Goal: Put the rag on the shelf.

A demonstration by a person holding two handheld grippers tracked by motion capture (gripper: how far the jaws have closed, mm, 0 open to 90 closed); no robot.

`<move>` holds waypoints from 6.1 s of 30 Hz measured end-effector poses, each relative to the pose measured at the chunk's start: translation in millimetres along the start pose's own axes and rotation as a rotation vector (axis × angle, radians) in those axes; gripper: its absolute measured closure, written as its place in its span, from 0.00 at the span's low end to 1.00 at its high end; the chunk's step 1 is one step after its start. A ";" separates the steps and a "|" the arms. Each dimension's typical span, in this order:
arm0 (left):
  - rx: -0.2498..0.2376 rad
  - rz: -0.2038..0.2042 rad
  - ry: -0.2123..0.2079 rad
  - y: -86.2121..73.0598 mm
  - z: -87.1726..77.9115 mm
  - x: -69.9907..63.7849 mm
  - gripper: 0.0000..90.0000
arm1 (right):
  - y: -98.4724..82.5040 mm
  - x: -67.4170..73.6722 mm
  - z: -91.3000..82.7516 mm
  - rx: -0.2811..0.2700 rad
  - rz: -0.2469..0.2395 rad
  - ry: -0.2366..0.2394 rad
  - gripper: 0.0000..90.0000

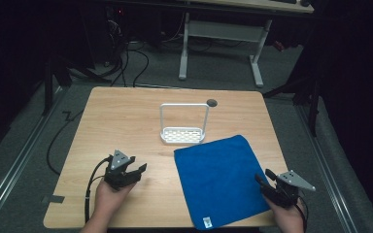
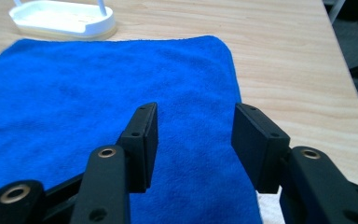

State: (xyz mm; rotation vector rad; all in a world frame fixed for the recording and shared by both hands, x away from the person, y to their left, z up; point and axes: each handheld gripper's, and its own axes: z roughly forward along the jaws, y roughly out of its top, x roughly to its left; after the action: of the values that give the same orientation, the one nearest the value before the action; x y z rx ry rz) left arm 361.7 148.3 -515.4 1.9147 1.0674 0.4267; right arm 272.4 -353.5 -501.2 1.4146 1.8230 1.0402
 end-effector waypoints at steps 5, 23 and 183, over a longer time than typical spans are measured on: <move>0.003 0.034 0.012 2.3 4.8 -6.0 0.49 | -2.0 -1.2 1.8 -0.021 -0.049 -0.039 0.57; 0.031 0.073 -0.080 7.2 10.6 -38.1 0.54 | 0.1 -9.0 -3.5 -0.027 -0.008 -0.050 0.57; 0.110 -0.004 -0.011 36.6 86.7 12.3 0.96 | 66.1 38.4 135.4 0.158 -0.059 0.065 0.81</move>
State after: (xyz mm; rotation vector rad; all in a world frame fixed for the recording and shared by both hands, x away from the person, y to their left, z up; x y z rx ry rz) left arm 443.1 103.5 -534.9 2.0090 1.1070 0.3610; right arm 408.2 -278.6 -513.5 1.4230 2.0201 0.9392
